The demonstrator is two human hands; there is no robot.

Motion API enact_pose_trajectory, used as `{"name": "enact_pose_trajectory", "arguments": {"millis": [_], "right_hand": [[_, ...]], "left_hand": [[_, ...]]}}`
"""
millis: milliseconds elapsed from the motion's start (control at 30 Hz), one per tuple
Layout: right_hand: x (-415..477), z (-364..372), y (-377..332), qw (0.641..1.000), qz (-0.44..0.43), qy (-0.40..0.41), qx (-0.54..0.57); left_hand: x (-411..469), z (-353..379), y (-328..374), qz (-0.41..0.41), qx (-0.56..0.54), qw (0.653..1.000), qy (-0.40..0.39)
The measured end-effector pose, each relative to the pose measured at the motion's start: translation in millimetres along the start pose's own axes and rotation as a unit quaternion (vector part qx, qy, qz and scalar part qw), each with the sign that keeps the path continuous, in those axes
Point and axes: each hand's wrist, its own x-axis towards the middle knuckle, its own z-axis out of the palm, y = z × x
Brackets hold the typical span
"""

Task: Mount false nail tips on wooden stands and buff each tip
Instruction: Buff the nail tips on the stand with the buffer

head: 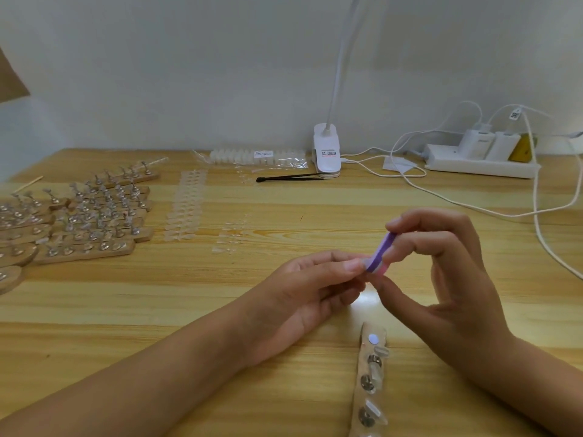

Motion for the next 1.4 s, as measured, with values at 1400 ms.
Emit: {"name": "enact_pose_trajectory", "arguments": {"millis": [1400], "right_hand": [[-4.6, -0.8, 1.3, 0.990, 0.030, -0.078, 0.111]], "left_hand": [[1.2, -0.7, -4.2, 0.037, 0.023, 0.999, 0.012]]}}
